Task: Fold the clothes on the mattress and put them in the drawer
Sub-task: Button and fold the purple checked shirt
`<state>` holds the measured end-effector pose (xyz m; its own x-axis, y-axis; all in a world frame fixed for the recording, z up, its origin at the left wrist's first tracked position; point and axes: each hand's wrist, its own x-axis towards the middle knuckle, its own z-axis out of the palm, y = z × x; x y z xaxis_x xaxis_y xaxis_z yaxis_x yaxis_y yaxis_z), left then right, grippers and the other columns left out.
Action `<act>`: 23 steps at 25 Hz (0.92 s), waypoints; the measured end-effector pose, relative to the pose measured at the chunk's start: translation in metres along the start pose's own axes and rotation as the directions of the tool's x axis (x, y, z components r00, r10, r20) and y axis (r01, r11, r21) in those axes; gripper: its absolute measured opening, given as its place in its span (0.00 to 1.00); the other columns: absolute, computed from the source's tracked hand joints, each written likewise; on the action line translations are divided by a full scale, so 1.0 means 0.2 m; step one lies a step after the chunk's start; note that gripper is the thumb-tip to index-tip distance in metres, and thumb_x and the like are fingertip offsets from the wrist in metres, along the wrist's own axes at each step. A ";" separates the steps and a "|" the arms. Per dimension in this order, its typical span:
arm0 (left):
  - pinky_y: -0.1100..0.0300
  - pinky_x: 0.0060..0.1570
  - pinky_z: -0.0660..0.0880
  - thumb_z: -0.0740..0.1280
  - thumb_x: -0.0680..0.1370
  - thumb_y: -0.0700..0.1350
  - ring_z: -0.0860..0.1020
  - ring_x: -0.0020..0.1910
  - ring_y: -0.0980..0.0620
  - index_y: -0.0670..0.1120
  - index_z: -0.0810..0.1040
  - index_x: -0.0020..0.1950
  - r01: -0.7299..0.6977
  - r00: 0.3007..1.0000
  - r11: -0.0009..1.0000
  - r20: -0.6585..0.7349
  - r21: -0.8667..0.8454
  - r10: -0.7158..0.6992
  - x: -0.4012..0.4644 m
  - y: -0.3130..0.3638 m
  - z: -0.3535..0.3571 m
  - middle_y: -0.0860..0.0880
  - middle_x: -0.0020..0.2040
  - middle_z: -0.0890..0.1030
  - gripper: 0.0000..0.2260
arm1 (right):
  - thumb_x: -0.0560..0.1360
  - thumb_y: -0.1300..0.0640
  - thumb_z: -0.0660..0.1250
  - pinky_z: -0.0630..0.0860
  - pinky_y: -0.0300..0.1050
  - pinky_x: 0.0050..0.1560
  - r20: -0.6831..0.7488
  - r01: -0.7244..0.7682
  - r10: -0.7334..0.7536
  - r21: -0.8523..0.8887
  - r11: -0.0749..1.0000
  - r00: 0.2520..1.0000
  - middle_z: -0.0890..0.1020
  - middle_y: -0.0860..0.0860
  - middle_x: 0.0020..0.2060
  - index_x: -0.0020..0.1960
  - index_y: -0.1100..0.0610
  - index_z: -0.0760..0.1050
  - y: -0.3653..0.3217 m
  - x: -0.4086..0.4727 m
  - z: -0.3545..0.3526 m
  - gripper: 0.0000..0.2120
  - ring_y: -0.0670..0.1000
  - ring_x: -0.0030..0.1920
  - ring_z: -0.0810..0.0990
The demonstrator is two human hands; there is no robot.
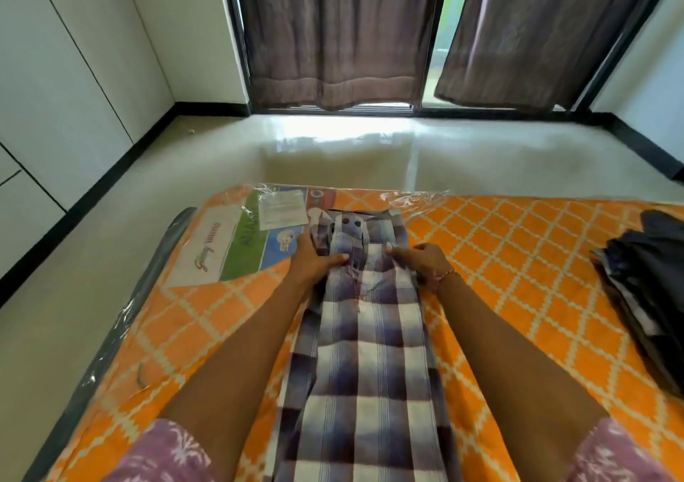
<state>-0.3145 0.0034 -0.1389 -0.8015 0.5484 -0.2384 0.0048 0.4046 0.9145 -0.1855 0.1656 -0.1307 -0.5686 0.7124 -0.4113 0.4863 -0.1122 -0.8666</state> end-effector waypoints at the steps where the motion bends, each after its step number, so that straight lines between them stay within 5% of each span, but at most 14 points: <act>1: 0.47 0.55 0.76 0.77 0.68 0.39 0.78 0.54 0.41 0.37 0.72 0.59 0.059 0.998 0.996 0.015 -0.073 -0.058 0.04 0.01 0.00 0.38 0.57 0.78 0.23 | 0.69 0.53 0.76 0.73 0.58 0.60 0.070 -0.062 0.057 0.067 0.996 0.996 0.77 0.62 0.52 0.56 0.67 0.74 0.00 0.05 -0.01 0.24 0.62 0.54 0.76; 4: 0.59 0.29 0.71 0.77 0.68 0.40 0.73 0.31 0.49 0.41 0.73 0.40 0.263 0.965 0.964 0.006 -0.050 -0.263 0.13 0.11 -0.01 0.44 0.34 0.76 0.13 | 0.72 0.54 0.72 0.69 0.57 0.66 0.259 -0.158 0.129 0.094 0.983 0.957 0.76 0.61 0.52 0.56 0.66 0.74 0.00 0.12 -0.01 0.19 0.60 0.55 0.74; 7: 0.59 0.28 0.73 0.73 0.72 0.39 0.75 0.29 0.49 0.40 0.75 0.40 0.453 0.886 0.879 0.182 -0.150 -0.426 0.16 0.19 -0.06 0.45 0.35 0.77 0.07 | 0.72 0.62 0.71 0.74 0.56 0.62 0.278 -0.145 0.099 0.152 0.978 0.956 0.80 0.64 0.52 0.58 0.69 0.76 -0.09 0.09 0.02 0.17 0.61 0.52 0.79; 9: 0.59 0.32 0.79 0.70 0.74 0.36 0.80 0.31 0.48 0.40 0.78 0.41 0.452 0.877 0.859 0.293 -0.241 -0.380 0.09 0.22 -0.09 0.44 0.34 0.81 0.03 | 0.70 0.66 0.72 0.82 0.46 0.43 0.175 -0.049 0.014 0.193 0.980 0.985 0.82 0.60 0.43 0.55 0.69 0.77 -0.15 0.03 0.01 0.15 0.53 0.37 0.83; 11: 0.54 0.46 0.80 0.69 0.73 0.33 0.81 0.40 0.46 0.38 0.79 0.47 0.289 0.945 0.908 0.242 -0.304 -0.220 0.02 0.26 -0.11 0.42 0.41 0.83 0.04 | 0.70 0.67 0.72 0.78 0.37 0.29 0.071 0.105 -0.117 0.152 0.983 0.991 0.81 0.55 0.37 0.49 0.67 0.79 -0.18 -0.08 -0.01 0.09 0.47 0.30 0.80; 13: 0.50 0.55 0.77 0.69 0.72 0.29 0.79 0.47 0.44 0.34 0.78 0.55 0.077 0.990 0.933 0.140 -0.351 -0.029 -0.13 0.31 -0.16 0.39 0.50 0.81 0.12 | 0.70 0.68 0.71 0.78 0.36 0.32 0.007 0.257 -0.262 0.180 0.950 0.965 0.82 0.54 0.38 0.51 0.67 0.78 -0.19 -0.25 -0.04 0.10 0.47 0.33 0.81; 16: 0.59 0.47 0.79 0.71 0.69 0.28 0.81 0.43 0.53 0.38 0.80 0.51 -0.214 0.968 0.914 0.047 -0.346 0.245 -0.44 0.29 -0.23 0.48 0.44 0.84 0.13 | 0.70 0.68 0.71 0.78 0.37 0.38 -0.002 0.482 -0.491 0.188 0.856 0.871 0.82 0.52 0.40 0.52 0.63 0.79 -0.13 -0.55 -0.14 0.10 0.42 0.36 0.81; 19: 0.63 0.38 0.75 0.72 0.65 0.34 0.79 0.38 0.68 0.48 0.79 0.42 -0.469 0.872 0.877 0.104 -0.105 0.479 -0.86 0.06 -0.29 0.59 0.36 0.82 0.11 | 0.72 0.47 0.71 0.76 0.37 0.42 0.171 0.686 -0.670 -0.056 0.726 0.723 0.83 0.48 0.40 0.48 0.54 0.80 0.15 -0.91 -0.24 0.11 0.36 0.41 0.80; 21: 0.57 0.43 0.73 0.71 0.65 0.40 0.81 0.44 0.60 0.45 0.79 0.42 -0.665 0.746 0.680 0.226 0.308 0.627 -1.07 -0.14 -0.30 0.52 0.43 0.84 0.08 | 0.76 0.45 0.65 0.76 0.48 0.52 0.314 0.751 -0.684 -0.329 0.572 0.659 0.84 0.55 0.49 0.52 0.54 0.80 0.40 -1.09 -0.23 0.14 0.47 0.52 0.82; 23: 0.52 0.48 0.76 0.74 0.67 0.43 0.83 0.46 0.48 0.44 0.83 0.45 -0.719 0.608 0.260 0.401 0.645 0.685 -1.21 -0.30 -0.28 0.44 0.49 0.84 0.09 | 0.81 0.59 0.59 0.60 0.56 0.70 0.521 0.697 -0.483 -0.636 0.331 0.704 0.63 0.55 0.73 0.71 0.52 0.68 0.60 -1.18 -0.21 0.19 0.54 0.74 0.63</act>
<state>-0.1554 -0.1941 -0.1171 -0.2440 0.9043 0.3504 0.9629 0.1830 0.1981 0.0339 0.0135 -0.1261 -0.9806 0.1951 -0.0181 0.1864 0.9002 -0.3935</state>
